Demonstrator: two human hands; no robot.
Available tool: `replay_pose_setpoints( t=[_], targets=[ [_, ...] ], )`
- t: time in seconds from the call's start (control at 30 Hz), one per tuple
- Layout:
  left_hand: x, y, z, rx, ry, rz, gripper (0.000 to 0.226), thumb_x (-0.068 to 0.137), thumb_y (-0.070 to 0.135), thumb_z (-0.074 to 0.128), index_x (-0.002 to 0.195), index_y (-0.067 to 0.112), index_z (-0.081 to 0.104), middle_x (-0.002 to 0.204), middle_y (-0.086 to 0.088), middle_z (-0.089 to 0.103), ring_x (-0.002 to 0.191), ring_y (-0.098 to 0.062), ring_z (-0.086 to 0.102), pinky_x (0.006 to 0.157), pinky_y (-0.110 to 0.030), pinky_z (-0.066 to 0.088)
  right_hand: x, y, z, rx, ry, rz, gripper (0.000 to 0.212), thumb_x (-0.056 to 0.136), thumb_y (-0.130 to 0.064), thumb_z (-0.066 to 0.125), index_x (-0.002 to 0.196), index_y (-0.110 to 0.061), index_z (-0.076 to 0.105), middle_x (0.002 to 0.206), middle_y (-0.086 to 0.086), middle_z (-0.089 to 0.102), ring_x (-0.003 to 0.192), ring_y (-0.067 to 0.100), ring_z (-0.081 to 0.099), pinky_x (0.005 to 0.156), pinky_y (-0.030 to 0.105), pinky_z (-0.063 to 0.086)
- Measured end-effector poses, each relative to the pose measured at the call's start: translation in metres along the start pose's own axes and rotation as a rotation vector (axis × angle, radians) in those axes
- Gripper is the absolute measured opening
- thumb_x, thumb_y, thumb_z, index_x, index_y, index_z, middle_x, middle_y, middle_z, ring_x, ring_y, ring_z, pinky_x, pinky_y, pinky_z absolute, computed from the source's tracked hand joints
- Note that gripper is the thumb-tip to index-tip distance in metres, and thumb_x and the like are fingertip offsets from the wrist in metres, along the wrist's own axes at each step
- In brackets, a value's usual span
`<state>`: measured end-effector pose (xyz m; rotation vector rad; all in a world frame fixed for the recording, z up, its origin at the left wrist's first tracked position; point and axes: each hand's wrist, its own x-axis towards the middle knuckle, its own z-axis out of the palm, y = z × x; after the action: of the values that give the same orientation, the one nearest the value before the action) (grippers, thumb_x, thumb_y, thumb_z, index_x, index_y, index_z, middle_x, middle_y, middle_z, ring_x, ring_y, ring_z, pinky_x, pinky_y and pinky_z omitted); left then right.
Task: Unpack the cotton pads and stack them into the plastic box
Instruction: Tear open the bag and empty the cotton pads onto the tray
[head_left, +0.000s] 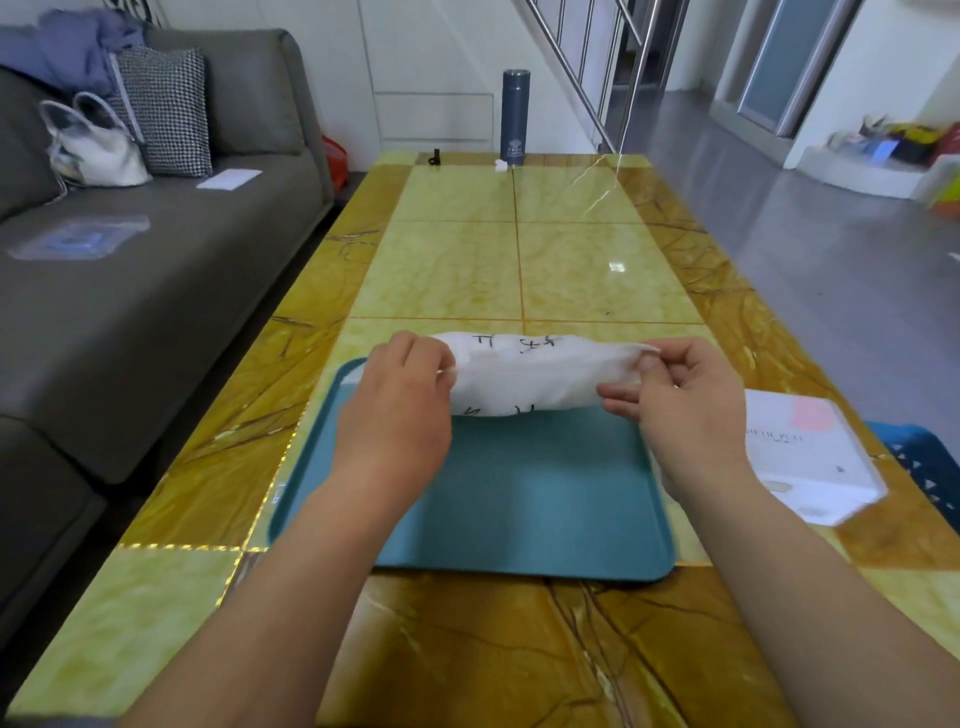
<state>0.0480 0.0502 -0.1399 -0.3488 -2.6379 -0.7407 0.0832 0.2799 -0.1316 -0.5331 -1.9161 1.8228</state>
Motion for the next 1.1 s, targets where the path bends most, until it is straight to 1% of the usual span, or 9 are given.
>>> replay_pose_setpoints(
  t=[0.1,0.23,0.3,0.4,0.47,0.6,0.83,1.0,1.1],
  targets=[
    [-0.005,-0.007,-0.003,-0.018,-0.017,-0.01,0.009,0.105,0.017,0.05,0.105,0.019,0.059,0.108,0.003,0.055,0.099,-0.022,0.049,0.075,-0.048,0.049,-0.004,-0.001,-0.003,-0.287,-0.016,-0.207,0.027,0.098,-0.009,0.057,0.119,-0.027,0.055,0.127,-0.007,0.062,0.078,0.024,0.077,0.079,0.049,0.063],
    [-0.011,-0.004,0.0,-0.033,-0.029,0.001,0.01,0.104,0.013,0.05,0.106,0.017,0.059,0.109,0.001,0.055,0.099,-0.023,0.049,0.076,-0.049,0.05,-0.028,-0.002,0.015,-0.619,-0.313,-0.425,0.057,0.089,-0.018,0.071,0.14,-0.037,0.057,0.14,-0.017,0.061,0.097,0.025,0.068,0.102,0.041,0.053],
    [-0.013,-0.003,0.001,-0.047,-0.029,0.024,0.009,0.104,0.014,0.05,0.106,0.017,0.059,0.109,0.001,0.055,0.098,-0.023,0.049,0.076,-0.05,0.05,-0.035,0.006,0.024,-0.704,-0.383,-0.382,0.046,0.091,-0.028,0.073,0.136,-0.033,0.064,0.135,-0.014,0.066,0.102,0.023,0.069,0.101,0.04,0.053],
    [-0.015,-0.001,0.003,0.008,-0.06,0.013,0.01,0.105,0.017,0.047,0.107,0.02,0.056,0.111,0.003,0.053,0.101,-0.023,0.048,0.074,-0.05,0.05,-0.027,0.016,0.029,-0.683,-0.326,-0.361,0.006,0.094,-0.027,0.072,0.097,-0.026,0.077,0.095,-0.01,0.076,0.085,0.02,0.07,0.084,0.043,0.057],
    [-0.013,-0.001,0.003,0.033,-0.058,-0.015,0.011,0.105,0.017,0.046,0.107,0.021,0.056,0.111,0.003,0.052,0.103,-0.023,0.047,0.073,-0.047,0.048,-0.02,0.019,0.031,-0.7,-0.293,-0.389,0.008,0.094,-0.027,0.071,0.087,-0.026,0.074,0.083,-0.012,0.071,0.081,0.017,0.065,0.078,0.041,0.056],
    [-0.003,-0.015,-0.01,0.087,0.02,-0.069,0.01,0.101,0.016,0.05,0.106,0.02,0.057,0.11,0.002,0.054,0.105,-0.026,0.048,0.069,-0.039,0.039,-0.015,0.02,0.031,-0.656,-0.232,-0.403,0.011,0.095,-0.02,0.069,0.084,-0.021,0.067,0.084,-0.007,0.068,0.083,0.019,0.063,0.075,0.036,0.052],
    [-0.004,-0.04,-0.027,0.125,-0.017,-0.253,0.011,0.101,0.023,0.053,0.111,0.022,0.056,0.12,0.0,0.053,0.11,-0.028,0.05,0.077,-0.043,0.044,-0.016,0.01,0.023,-0.706,-0.233,-0.382,0.009,0.094,-0.023,0.072,0.086,-0.02,0.071,0.089,-0.004,0.072,0.087,0.021,0.065,0.08,0.04,0.054],
    [-0.018,-0.006,-0.026,0.034,0.094,0.058,0.025,0.09,0.018,0.069,0.115,0.015,0.064,0.118,-0.005,0.059,0.109,-0.03,0.055,0.086,-0.044,0.05,-0.035,-0.008,0.018,-0.927,-0.415,-0.286,0.016,0.089,-0.049,0.069,0.094,-0.033,0.072,0.092,-0.017,0.072,0.093,0.01,0.064,0.083,0.035,0.056],
    [-0.036,0.023,-0.013,-0.068,-0.164,0.182,0.015,0.096,0.024,0.063,0.109,0.022,0.068,0.113,0.003,0.059,0.109,-0.022,0.056,0.081,-0.044,0.051,-0.037,-0.012,0.017,-0.993,-0.495,-0.269,0.013,0.091,-0.039,0.069,0.103,-0.035,0.072,0.095,-0.015,0.071,0.088,0.013,0.066,0.083,0.037,0.057]
  ],
)
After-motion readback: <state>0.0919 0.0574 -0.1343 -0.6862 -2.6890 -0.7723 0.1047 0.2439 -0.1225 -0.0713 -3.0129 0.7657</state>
